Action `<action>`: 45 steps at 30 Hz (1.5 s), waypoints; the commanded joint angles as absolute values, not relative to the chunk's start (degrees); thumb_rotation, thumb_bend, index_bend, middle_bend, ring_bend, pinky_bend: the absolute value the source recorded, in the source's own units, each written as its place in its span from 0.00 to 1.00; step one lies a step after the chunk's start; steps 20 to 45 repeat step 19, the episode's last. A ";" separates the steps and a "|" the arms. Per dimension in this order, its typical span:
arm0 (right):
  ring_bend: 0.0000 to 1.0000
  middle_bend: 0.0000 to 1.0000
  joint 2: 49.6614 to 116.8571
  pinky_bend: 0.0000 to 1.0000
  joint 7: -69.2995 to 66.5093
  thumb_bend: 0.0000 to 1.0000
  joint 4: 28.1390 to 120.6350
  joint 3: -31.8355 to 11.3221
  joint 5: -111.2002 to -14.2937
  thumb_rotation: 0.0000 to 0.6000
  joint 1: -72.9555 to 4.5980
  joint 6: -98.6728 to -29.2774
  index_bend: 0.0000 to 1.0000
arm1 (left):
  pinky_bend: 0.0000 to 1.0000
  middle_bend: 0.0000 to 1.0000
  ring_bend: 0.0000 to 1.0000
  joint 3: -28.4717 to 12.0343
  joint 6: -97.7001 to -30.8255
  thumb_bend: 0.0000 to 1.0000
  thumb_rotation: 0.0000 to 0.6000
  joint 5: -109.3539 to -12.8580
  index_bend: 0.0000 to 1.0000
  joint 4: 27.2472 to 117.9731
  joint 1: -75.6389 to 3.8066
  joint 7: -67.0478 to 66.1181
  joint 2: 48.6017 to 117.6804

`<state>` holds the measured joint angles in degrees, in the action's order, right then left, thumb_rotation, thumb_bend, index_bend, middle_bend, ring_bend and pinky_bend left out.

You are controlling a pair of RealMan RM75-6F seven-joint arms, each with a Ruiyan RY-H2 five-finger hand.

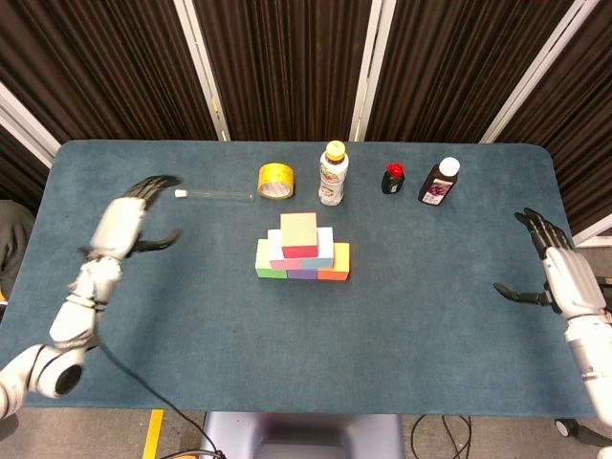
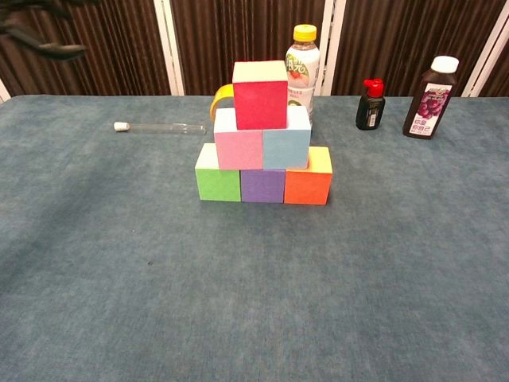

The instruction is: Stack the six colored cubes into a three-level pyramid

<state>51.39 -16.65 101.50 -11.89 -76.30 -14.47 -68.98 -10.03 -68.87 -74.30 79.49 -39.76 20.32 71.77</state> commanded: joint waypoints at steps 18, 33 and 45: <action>0.02 0.12 65.23 0.13 -17.01 0.27 86.80 -2.61 -89.57 1.00 -0.52 -92.79 0.08 | 0.18 0.20 0.16 3.11 -94.73 0.32 1.00 -80.95 0.25 86.63 -11.22 5.45 70.38; 0.02 0.12 65.51 0.13 -17.29 0.27 86.56 -2.42 -89.68 1.00 -0.17 -93.17 0.08 | 0.18 0.20 0.16 3.32 -95.23 0.32 1.00 -81.33 0.25 86.80 -10.57 5.00 70.51; 0.02 0.12 65.51 0.13 -17.29 0.27 86.56 -2.42 -89.68 1.00 -0.17 -93.17 0.08 | 0.18 0.20 0.16 3.32 -95.23 0.32 1.00 -81.33 0.25 86.80 -10.57 5.00 70.51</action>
